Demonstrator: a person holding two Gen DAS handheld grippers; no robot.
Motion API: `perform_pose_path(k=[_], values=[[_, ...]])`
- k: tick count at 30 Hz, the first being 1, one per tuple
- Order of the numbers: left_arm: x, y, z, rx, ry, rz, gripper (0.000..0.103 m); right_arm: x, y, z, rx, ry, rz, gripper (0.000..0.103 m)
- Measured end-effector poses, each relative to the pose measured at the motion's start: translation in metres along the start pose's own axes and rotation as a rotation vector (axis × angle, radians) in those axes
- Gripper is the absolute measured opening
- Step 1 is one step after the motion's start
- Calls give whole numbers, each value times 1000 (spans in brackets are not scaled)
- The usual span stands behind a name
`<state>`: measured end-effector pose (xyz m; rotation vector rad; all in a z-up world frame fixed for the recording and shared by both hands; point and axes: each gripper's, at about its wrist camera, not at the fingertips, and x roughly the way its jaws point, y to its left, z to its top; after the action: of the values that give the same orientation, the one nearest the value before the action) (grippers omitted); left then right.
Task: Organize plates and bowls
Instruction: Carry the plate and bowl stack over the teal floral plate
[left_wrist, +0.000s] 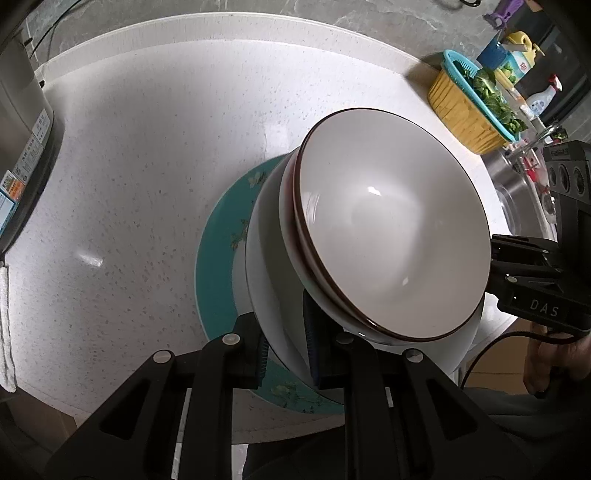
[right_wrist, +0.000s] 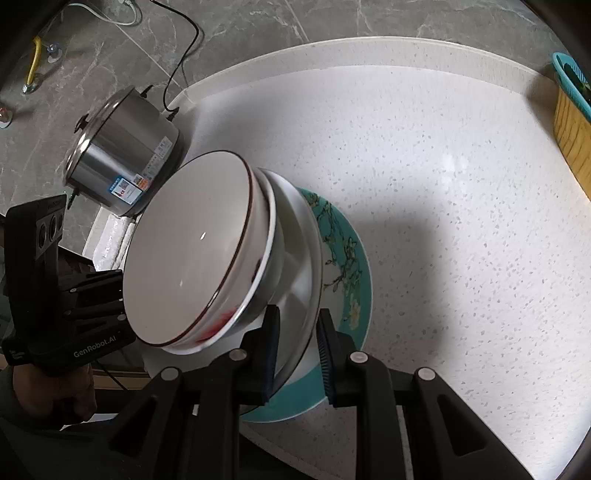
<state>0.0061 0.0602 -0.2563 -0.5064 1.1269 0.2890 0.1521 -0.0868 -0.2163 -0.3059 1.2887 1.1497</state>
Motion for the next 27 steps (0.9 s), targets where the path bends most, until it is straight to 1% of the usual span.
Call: perform_pose_path(k=[13, 27], values=[[23, 3, 6, 1, 30, -2, 14, 17, 2, -2, 9, 17, -7, 22], [26, 5, 12, 1, 22, -9, 14, 24, 4, -8, 3, 12, -10, 22]])
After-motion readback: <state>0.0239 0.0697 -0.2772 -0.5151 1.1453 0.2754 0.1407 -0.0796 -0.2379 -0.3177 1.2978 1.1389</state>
